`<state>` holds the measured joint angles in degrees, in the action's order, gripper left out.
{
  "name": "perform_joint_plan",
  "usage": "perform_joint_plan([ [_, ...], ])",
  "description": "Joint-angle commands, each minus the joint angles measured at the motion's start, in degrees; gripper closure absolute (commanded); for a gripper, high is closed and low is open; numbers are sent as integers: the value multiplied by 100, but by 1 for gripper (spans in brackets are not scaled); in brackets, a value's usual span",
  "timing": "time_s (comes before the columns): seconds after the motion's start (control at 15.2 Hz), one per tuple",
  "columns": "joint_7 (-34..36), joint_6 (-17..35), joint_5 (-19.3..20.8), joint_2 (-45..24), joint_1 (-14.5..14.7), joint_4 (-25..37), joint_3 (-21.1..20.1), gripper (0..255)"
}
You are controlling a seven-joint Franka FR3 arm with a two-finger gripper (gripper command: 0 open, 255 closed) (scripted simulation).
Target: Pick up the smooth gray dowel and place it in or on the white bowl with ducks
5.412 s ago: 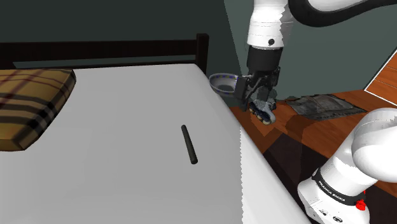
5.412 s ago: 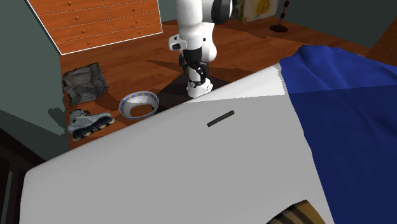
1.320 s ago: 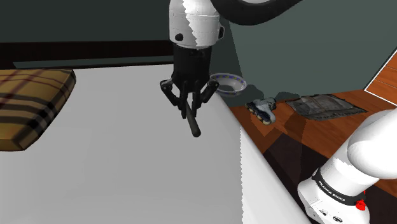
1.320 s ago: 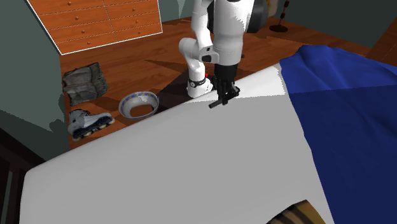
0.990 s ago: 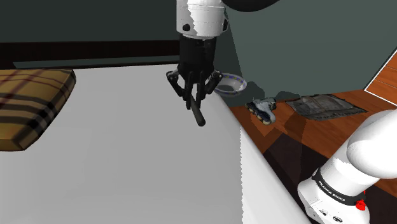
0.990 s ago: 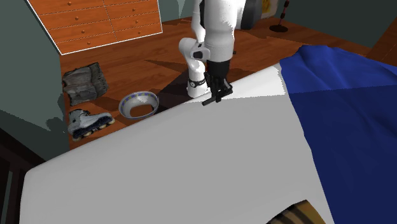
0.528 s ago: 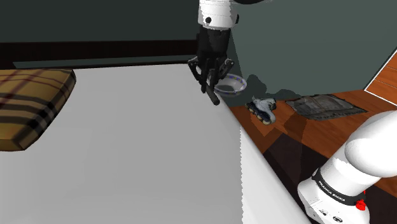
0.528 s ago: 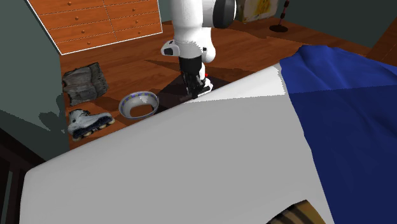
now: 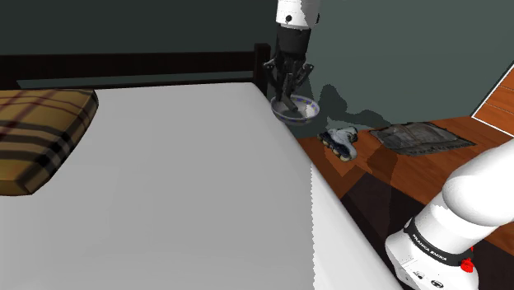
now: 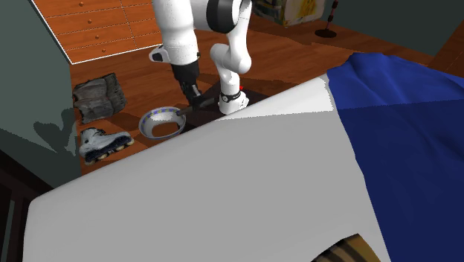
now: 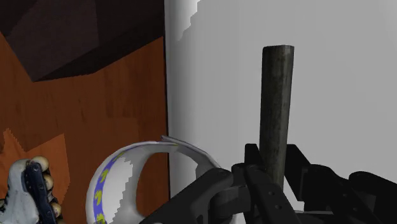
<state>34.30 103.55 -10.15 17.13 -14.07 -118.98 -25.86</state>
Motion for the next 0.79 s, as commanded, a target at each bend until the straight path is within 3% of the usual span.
perform_joint_plan([
  [0.0, -251, 14, 64, -52, -103, 6, 161, 255],
  [0.53, -1227, -53, 453, -739, -612, 634, 789, 255],
  [0.73, -1235, 177, 450, -752, -608, 416, 779, 255],
])
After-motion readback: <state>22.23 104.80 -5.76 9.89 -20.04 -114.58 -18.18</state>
